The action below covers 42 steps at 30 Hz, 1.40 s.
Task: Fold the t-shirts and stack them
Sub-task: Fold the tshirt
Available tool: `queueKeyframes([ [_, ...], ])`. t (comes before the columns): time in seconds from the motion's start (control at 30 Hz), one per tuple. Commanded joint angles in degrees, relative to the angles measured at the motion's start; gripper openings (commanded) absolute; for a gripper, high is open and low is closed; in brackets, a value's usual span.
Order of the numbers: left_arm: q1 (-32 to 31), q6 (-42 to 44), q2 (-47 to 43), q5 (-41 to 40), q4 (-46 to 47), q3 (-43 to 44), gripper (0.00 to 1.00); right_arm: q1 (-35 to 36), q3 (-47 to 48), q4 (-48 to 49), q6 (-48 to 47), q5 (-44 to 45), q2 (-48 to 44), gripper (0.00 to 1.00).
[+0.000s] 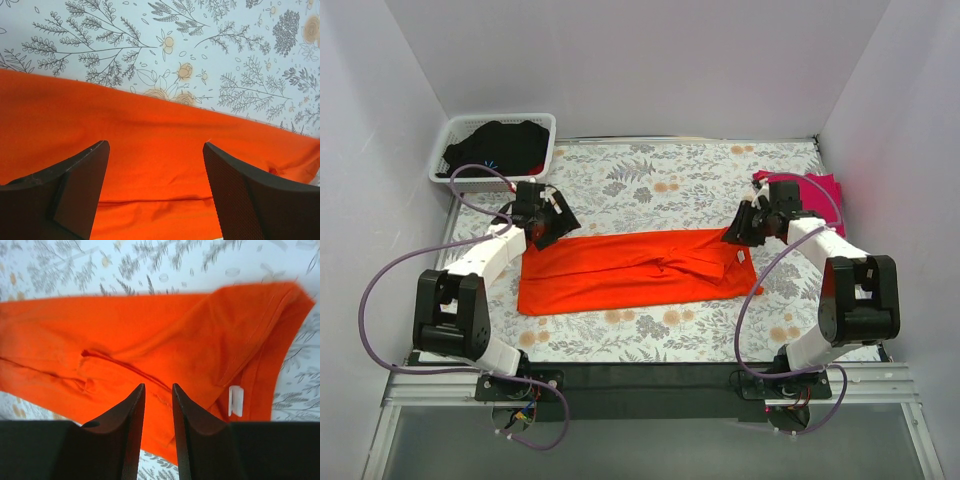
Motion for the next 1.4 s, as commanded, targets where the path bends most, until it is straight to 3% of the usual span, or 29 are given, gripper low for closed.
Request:
queueKeyframes([
  [0.0,-0.17,2.47,-2.73,-0.43,-0.3,-3.11,0.7,-0.1,-3.95,1.53,2.5,-1.51,-0.16,0.31],
  [0.3,-0.17,4.05,-1.16,-1.49,5.32,-7.6,0.7,-0.01,-8.7,2.5,5.67,3.84,-1.74,0.31],
  [0.6,-0.17,4.05,6.05,-5.62,5.86,-1.2,0.7,-0.1,-7.83,2.94,8.75,11.31,-1.21,0.31],
  [1.1,-0.08,3.35,11.94,-8.17,5.77,-0.4,0.7,-0.19,-7.12,7.42,9.98,10.44,2.57,0.29],
  [1.2,-0.08,2.91,12.2,-8.96,5.24,-0.49,0.7,-0.36,-6.77,7.51,9.63,10.27,3.01,0.19],
  [1.27,-0.08,2.73,12.29,-9.84,4.63,-0.57,0.7,-0.45,-7.12,7.42,9.45,9.92,2.75,0.05],
  [1.37,0.0,2.3,12.64,-10.28,3.75,-0.49,0.7,-0.8,-7.91,6.9,8.93,9.91,1.34,0.01],
])
